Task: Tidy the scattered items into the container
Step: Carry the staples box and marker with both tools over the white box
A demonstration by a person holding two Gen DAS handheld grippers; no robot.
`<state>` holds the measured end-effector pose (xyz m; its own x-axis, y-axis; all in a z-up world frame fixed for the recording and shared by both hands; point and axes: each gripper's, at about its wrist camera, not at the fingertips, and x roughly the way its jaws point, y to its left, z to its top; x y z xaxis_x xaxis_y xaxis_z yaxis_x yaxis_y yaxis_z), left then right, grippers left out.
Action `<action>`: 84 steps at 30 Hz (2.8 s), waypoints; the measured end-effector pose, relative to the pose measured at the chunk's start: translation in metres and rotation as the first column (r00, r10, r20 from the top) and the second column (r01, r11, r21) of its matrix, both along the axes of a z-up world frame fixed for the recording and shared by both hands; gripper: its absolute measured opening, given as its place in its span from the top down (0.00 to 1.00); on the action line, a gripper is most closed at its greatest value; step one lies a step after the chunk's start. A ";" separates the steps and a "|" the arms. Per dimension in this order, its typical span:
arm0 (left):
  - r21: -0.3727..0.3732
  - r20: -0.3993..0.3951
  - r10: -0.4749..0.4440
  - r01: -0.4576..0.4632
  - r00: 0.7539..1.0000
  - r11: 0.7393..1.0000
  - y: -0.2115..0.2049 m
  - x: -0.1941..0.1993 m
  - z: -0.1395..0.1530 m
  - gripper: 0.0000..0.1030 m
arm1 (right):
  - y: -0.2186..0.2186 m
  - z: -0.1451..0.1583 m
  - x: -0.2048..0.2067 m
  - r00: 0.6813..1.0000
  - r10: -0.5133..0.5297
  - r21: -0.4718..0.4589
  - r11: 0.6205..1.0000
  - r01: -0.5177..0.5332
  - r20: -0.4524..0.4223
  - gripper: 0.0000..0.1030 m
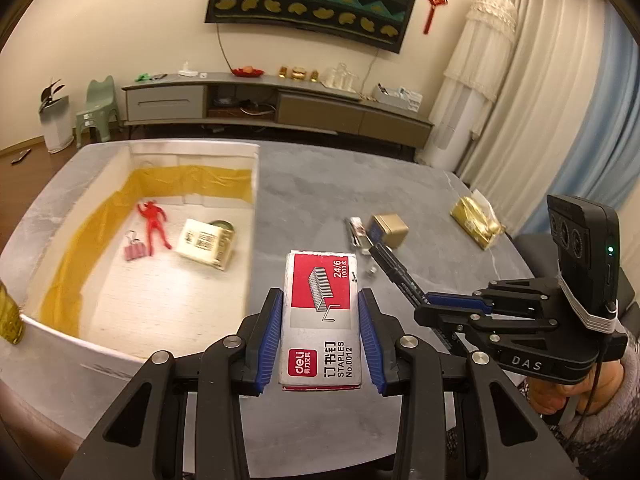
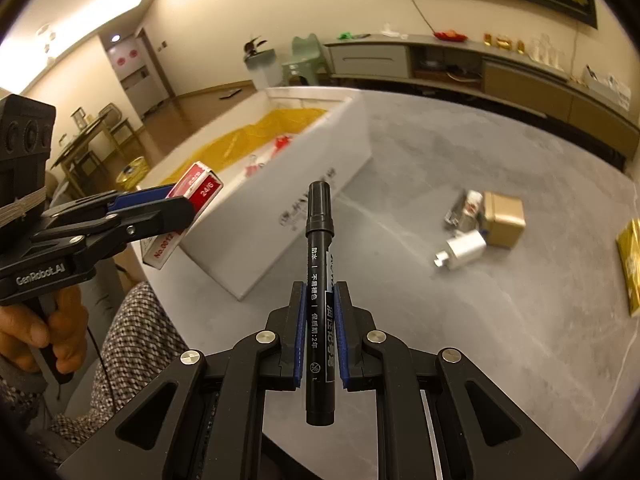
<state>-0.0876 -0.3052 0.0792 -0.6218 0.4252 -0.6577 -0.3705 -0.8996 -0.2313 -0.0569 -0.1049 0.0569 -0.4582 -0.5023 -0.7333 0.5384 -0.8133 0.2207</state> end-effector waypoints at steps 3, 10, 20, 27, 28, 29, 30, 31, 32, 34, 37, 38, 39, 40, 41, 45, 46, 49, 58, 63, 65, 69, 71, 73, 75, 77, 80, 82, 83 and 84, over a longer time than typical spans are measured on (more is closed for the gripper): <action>0.013 -0.007 0.017 -0.017 1.000 1.000 -0.014 0.000 0.005 0.62 | -0.012 0.008 0.001 1.000 0.020 0.007 1.000 -0.020 -0.014 0.86; 0.027 -0.022 0.047 -0.046 0.999 0.999 -0.040 -0.001 0.009 0.62 | -0.037 0.022 0.002 0.997 0.059 0.027 0.998 -0.058 -0.039 0.86; 0.041 -0.042 0.072 -0.070 0.997 0.997 -0.070 -0.007 0.016 0.62 | -0.064 0.043 0.000 0.994 0.093 0.036 0.995 -0.091 -0.064 0.86; 0.029 -0.054 0.079 -0.078 0.995 0.997 -0.086 -0.013 0.021 0.62 | -0.083 0.053 -0.005 0.991 0.119 0.035 0.993 -0.116 -0.066 0.86; 0.026 -0.055 0.080 -0.078 0.995 0.997 -0.088 -0.014 0.021 0.62 | -0.086 0.054 -0.006 0.990 0.121 0.036 0.992 -0.119 -0.067 0.86; 0.024 -0.057 0.079 -0.078 0.995 0.997 -0.090 -0.015 0.022 0.62 | -0.089 0.056 -0.007 0.990 0.124 0.038 0.992 -0.121 -0.068 0.86; 0.021 -0.058 0.079 -0.078 0.995 0.997 -0.092 -0.017 0.022 0.62 | -0.092 0.057 -0.007 0.990 0.127 0.039 0.991 -0.124 -0.070 0.86; 0.018 -0.059 0.080 -0.079 0.995 0.997 -0.094 -0.018 0.022 0.62 | -0.095 0.058 -0.008 0.989 0.130 0.042 0.991 -0.128 -0.072 0.86; 0.016 -0.060 0.080 -0.079 0.995 0.997 -0.096 -0.019 0.022 0.62 | -0.098 0.059 -0.008 0.988 0.134 0.044 0.990 -0.131 -0.074 0.86; 0.009 -0.064 0.081 -0.080 0.995 0.997 -0.099 -0.021 0.022 0.62 | -0.104 0.061 -0.009 0.987 0.141 0.048 0.989 -0.137 -0.076 0.86; 0.002 -0.068 0.083 -0.083 0.994 0.997 -0.104 -0.024 0.021 0.62 | -0.113 0.062 -0.011 0.985 0.151 0.057 0.988 -0.147 -0.079 0.86; 0.000 -0.068 0.085 -0.085 0.994 0.996 -0.107 -0.026 0.021 0.62 | -0.117 0.063 -0.012 0.985 0.154 0.061 0.987 -0.150 -0.080 0.86; 0.001 -0.068 0.088 -0.088 0.994 0.996 -0.109 -0.027 0.020 0.62 | -0.120 0.063 -0.013 0.984 0.157 0.064 0.986 -0.152 -0.080 0.86; 0.002 -0.066 0.090 -0.090 0.994 0.996 -0.111 -0.028 0.020 0.62 | -0.124 0.063 -0.014 0.984 0.160 0.067 0.986 -0.155 -0.080 0.86; 0.002 -0.065 0.092 -0.092 0.994 0.996 -0.113 -0.030 0.019 0.62 | -0.127 0.063 -0.015 0.983 0.163 0.070 0.985 -0.158 -0.080 0.86; 0.008 -0.055 0.102 -0.102 0.993 0.995 -0.123 -0.036 0.015 0.62 | -0.139 0.063 -0.019 0.982 0.174 0.080 0.982 -0.168 -0.077 0.86; 0.008 -0.053 0.104 -0.104 0.993 0.995 -0.125 -0.037 0.014 0.62 | -0.142 0.063 -0.020 0.981 0.177 0.084 0.982 -0.171 -0.076 0.86; 0.010 -0.049 0.111 -0.111 0.993 0.994 -0.131 -0.042 0.013 0.62 | -0.150 0.063 -0.023 0.980 0.185 0.095 0.980 -0.178 -0.075 0.86; 0.003 -0.049 0.119 -0.119 0.992 0.993 -0.142 -0.056 0.009 0.62 | -0.171 0.061 -0.033 0.977 0.202 0.117 0.974 -0.193 -0.070 0.86; -0.008 -0.045 0.120 -0.121 0.992 0.993 -0.145 -0.063 0.005 0.62 | -0.179 0.056 -0.040 0.977 0.206 0.137 0.971 -0.197 -0.057 0.86; -0.013 -0.040 0.120 -0.121 0.992 0.993 -0.146 -0.066 0.003 0.62 | -0.182 0.053 -0.044 0.977 0.207 0.142 0.970 -0.198 -0.052 0.86; -0.026 -0.025 0.118 -0.118 0.993 0.993 -0.148 -0.074 -0.002 0.62 | -0.188 0.048 -0.051 0.977 0.208 0.153 0.968 -0.200 -0.039 0.86; -0.029 -0.015 0.117 -0.117 0.993 0.993 -0.148 -0.077 -0.006 0.62 | -0.191 0.045 -0.054 0.978 0.208 0.161 0.966 -0.201 -0.031 0.86; -0.035 -0.011 0.116 -0.116 0.993 0.993 -0.147 -0.080 -0.007 0.62 | -0.194 0.042 -0.057 0.978 0.208 0.167 0.965 -0.201 -0.026 0.86; -0.037 -0.007 0.114 -0.114 0.993 0.993 -0.147 -0.084 -0.010 0.62 | -0.196 0.038 -0.060 0.978 0.209 0.173 0.964 -0.203 -0.019 0.86; -0.041 -0.004 0.111 -0.111 0.994 0.993 -0.146 -0.087 -0.012 0.62 | -0.198 0.035 -0.064 0.978 0.209 0.178 0.963 -0.203 -0.013 0.86; -0.048 0.004 0.107 -0.106 0.994 0.993 -0.147 -0.089 -0.015 0.62 | -0.200 0.030 -0.068 0.978 0.207 0.183 0.962 -0.203 -0.002 0.86; -0.054 0.008 0.104 -0.104 0.995 0.993 -0.146 -0.091 -0.017 0.62 | -0.202 0.027 -0.072 0.979 0.205 0.184 0.962 -0.203 0.008 0.86; -0.056 0.010 0.103 -0.103 0.995 0.993 -0.146 -0.092 -0.018 0.62 | -0.202 0.025 -0.074 0.979 0.205 0.186 0.961 -0.203 0.011 0.86; -0.057 0.011 0.104 -0.103 0.995 0.993 -0.146 -0.092 -0.019 0.62 | -0.203 0.024 -0.075 0.979 0.204 0.188 0.961 -0.203 0.014 0.86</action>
<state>-0.1796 -0.4510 0.0607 -0.6508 0.3213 -0.6879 -0.2721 -0.9446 -0.1838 -0.1323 -0.3079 0.0806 -0.3645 -0.4391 -0.8212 0.6976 -0.7129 0.0715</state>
